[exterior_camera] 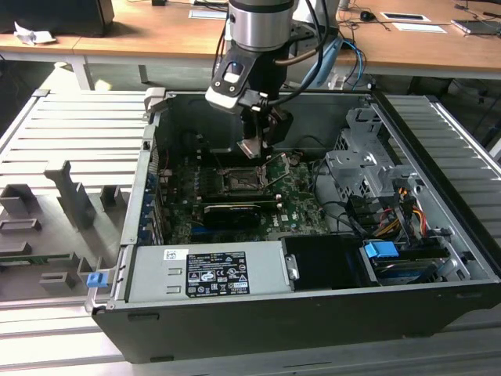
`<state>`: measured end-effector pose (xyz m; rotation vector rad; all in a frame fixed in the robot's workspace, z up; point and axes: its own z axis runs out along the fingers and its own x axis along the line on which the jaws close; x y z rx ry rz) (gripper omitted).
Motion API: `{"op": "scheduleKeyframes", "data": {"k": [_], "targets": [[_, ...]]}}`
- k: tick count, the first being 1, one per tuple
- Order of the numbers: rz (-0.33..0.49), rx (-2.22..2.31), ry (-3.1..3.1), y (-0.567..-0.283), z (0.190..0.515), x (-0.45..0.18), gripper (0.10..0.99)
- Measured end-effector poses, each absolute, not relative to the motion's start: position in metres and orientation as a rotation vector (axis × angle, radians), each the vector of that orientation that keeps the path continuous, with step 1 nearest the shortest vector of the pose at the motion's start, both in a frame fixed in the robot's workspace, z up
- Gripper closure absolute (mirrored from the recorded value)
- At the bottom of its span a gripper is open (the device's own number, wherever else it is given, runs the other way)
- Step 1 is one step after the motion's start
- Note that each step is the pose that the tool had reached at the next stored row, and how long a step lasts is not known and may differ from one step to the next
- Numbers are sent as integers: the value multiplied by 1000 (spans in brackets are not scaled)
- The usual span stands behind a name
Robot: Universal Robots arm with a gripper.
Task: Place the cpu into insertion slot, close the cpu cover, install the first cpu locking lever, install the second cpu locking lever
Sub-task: 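Place the cpu into insertion slot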
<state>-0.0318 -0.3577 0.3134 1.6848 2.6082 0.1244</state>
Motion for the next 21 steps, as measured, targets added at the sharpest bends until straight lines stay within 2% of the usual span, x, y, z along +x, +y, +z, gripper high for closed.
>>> {"op": "scheduleKeyframes", "data": {"k": [21], "targets": [[124,1685,2608,-358,309,-32,561]]}}
